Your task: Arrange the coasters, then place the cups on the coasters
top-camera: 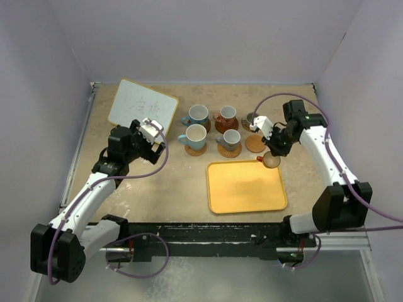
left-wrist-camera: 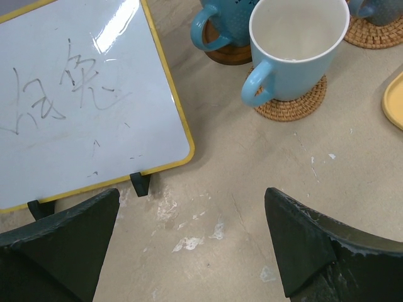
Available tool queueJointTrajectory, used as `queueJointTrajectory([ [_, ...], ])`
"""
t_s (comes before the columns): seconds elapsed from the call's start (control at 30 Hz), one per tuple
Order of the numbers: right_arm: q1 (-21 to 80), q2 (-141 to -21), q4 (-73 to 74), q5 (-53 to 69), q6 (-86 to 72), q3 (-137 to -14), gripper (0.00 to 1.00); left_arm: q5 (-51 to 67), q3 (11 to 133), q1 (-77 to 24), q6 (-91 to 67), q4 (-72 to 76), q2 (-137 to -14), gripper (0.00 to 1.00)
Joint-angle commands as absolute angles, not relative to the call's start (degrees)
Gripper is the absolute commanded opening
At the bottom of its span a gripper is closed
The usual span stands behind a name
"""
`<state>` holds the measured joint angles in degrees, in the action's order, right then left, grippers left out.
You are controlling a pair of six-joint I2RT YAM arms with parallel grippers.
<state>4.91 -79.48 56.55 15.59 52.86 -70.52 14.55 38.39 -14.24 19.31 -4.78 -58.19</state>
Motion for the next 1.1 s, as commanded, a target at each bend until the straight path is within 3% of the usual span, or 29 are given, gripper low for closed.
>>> queueJointTrajectory([
  [0.0,4.8,-85.2,59.4,19.3,58.2,-78.7,0.0,16.1,38.2,-13.7,20.5,-3.1,-56.5,0.94],
  [0.73,4.8,-116.2,67.0,21.8,73.7,-106.4,0.0,16.7,37.0,-13.7,22.3,-2.6,-57.1,0.94],
  [1.07,4.9,-123.6,69.5,21.8,76.0,-114.6,0.0,16.5,37.1,-13.7,22.8,-2.8,-58.1,0.94],
])
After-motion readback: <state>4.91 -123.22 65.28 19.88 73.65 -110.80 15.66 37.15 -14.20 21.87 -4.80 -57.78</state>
